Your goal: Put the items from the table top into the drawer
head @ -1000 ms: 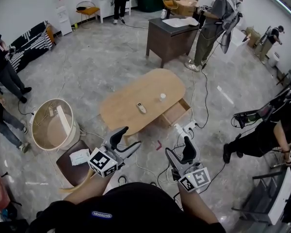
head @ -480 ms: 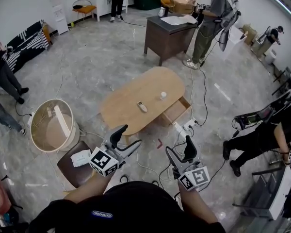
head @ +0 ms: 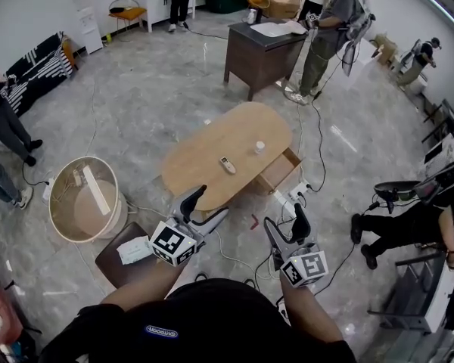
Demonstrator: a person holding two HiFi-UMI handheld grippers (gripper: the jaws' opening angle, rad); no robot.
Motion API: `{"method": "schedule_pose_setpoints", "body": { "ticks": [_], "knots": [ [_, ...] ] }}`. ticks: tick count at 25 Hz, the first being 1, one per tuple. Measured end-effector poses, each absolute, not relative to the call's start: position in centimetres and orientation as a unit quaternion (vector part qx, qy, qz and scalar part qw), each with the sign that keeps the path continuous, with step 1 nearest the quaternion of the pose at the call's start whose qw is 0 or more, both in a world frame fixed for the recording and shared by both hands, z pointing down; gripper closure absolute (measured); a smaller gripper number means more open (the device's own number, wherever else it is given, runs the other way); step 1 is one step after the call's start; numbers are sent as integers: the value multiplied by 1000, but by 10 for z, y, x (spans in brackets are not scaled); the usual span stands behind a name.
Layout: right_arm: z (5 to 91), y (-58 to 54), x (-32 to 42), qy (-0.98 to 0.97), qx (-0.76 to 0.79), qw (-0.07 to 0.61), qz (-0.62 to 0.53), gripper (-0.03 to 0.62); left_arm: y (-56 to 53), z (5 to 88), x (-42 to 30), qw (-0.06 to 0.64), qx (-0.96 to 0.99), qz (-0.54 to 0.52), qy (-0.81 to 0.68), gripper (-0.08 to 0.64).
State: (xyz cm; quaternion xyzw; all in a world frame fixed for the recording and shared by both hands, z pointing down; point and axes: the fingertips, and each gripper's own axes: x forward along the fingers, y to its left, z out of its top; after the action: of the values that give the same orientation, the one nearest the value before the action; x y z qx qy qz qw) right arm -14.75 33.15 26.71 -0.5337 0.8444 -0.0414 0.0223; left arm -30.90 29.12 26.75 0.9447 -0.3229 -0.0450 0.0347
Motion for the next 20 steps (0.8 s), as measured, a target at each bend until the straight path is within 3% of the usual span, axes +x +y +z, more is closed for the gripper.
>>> {"method": "schedule_pose_setpoints", "body": {
  "ticks": [10, 20],
  "knots": [
    [283, 316, -151, 823, -567, -5, -33, 206, 260, 298, -340, 46, 943, -29, -327, 258],
    [315, 282, -133, 818, -571, -16, -58, 225, 227, 324, -323, 53, 947, 1, -316, 265]
  ]
}}
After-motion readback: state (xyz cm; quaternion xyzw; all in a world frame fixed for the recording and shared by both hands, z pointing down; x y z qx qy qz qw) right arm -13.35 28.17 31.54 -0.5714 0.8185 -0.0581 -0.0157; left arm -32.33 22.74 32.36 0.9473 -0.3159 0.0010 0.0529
